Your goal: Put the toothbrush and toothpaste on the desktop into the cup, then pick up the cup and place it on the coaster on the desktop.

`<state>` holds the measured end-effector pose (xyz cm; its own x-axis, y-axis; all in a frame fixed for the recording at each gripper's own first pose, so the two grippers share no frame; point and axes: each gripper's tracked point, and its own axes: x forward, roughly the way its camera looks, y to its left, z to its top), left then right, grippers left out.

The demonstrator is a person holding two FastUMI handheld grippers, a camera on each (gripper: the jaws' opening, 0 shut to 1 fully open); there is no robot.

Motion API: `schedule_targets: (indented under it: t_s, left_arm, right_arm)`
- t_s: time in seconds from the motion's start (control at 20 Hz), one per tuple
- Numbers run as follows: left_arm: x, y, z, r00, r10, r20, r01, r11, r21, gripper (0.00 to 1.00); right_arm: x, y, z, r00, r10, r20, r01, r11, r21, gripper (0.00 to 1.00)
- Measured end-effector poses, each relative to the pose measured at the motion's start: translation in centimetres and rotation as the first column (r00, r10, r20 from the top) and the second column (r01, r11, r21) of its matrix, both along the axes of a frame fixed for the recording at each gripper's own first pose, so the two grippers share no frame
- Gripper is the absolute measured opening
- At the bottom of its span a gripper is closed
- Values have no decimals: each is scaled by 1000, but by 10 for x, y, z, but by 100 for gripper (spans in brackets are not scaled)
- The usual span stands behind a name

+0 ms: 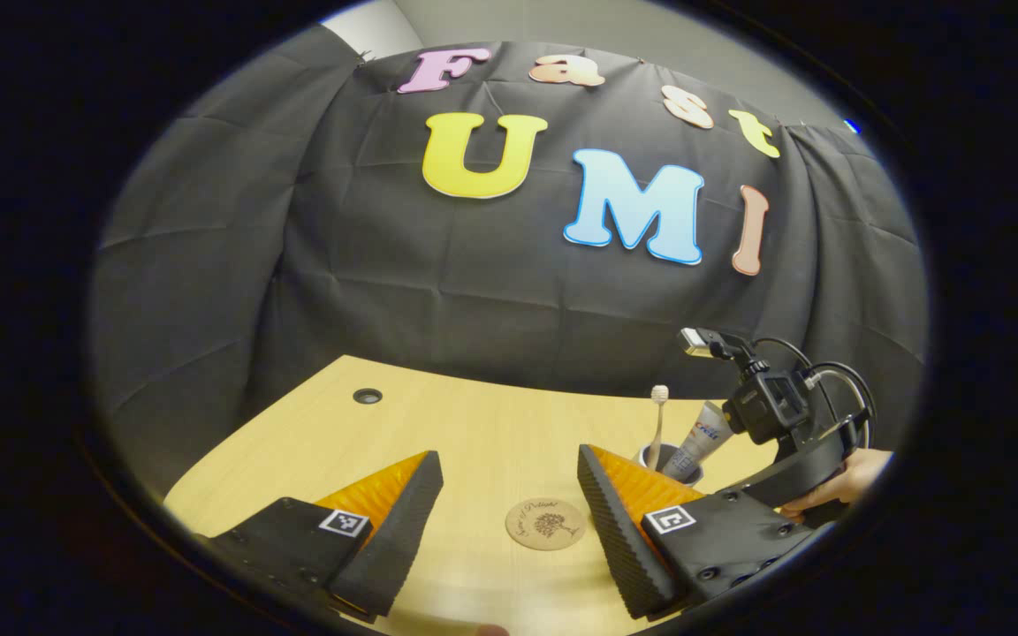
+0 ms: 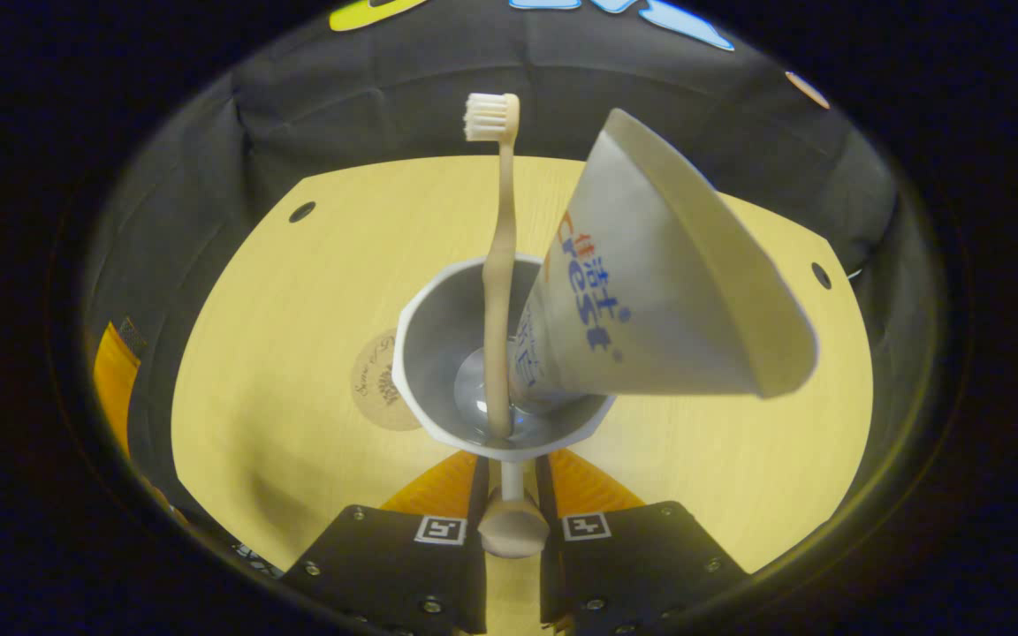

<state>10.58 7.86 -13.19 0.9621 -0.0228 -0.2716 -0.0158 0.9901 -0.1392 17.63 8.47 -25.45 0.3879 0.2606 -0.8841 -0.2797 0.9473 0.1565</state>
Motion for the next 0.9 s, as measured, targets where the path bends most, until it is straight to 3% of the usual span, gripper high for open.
schedule_targets:
  t_s: [0.9]
  left_arm:
    - [-23,60,6,998,59,1,-59,998,1,97]
  right_arm:
    - [4,-7,8,995,103,-10,-103,993,-60,24]
